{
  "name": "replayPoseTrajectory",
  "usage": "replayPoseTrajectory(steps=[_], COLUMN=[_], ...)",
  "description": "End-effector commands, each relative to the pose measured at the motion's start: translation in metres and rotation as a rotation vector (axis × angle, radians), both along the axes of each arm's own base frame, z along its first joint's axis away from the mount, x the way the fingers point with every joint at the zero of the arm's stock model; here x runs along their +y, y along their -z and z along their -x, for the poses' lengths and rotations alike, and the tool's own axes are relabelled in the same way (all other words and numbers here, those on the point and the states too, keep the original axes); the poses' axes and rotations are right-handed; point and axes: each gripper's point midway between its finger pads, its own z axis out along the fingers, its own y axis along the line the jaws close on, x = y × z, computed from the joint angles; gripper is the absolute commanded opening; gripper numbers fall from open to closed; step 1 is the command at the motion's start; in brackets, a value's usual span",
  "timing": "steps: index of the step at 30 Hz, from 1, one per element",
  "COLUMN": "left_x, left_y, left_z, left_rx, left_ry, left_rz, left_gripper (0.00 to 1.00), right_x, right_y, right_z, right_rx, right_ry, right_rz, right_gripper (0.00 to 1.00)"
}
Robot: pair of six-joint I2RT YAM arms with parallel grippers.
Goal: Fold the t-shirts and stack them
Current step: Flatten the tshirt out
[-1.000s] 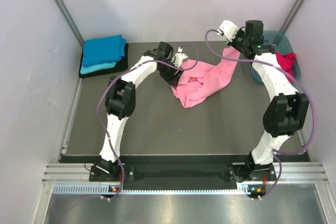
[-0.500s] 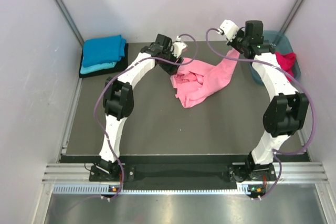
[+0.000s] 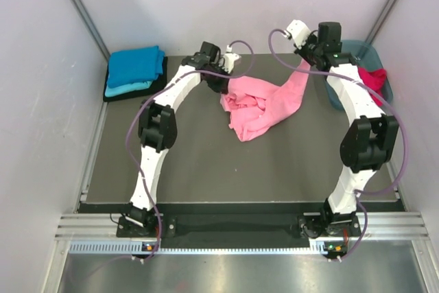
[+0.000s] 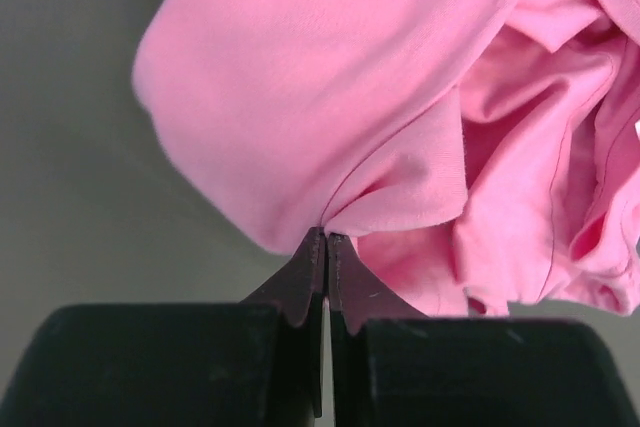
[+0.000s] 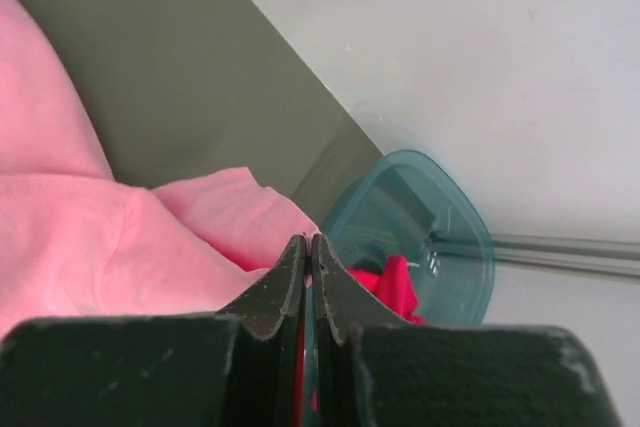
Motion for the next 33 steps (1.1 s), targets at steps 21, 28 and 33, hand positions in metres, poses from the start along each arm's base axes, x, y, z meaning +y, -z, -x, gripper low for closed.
replayPoseTrajectory(steps=[21, 28, 33], left_x=[0.088, 0.113, 0.139], left_y=[-0.126, -0.084, -0.035], left_z=[0.197, 0.163, 0.182], left_rx=[0.147, 0.037, 0.122], left_ry=[0.172, 0.112, 0.106], left_rz=[-0.031, -0.201, -0.332], left_gripper=[0.34, 0.36, 0.37], right_x=[-0.004, -0.003, -0.004], right_y=[-0.040, -0.019, -0.018], right_z=[0.045, 0.029, 0.012], right_rx=[-0.024, 0.026, 0.032], right_ry=[0.060, 0.065, 0.063], right_rz=[-0.315, -0.304, -0.293], right_gripper=[0.00, 0.00, 0.00])
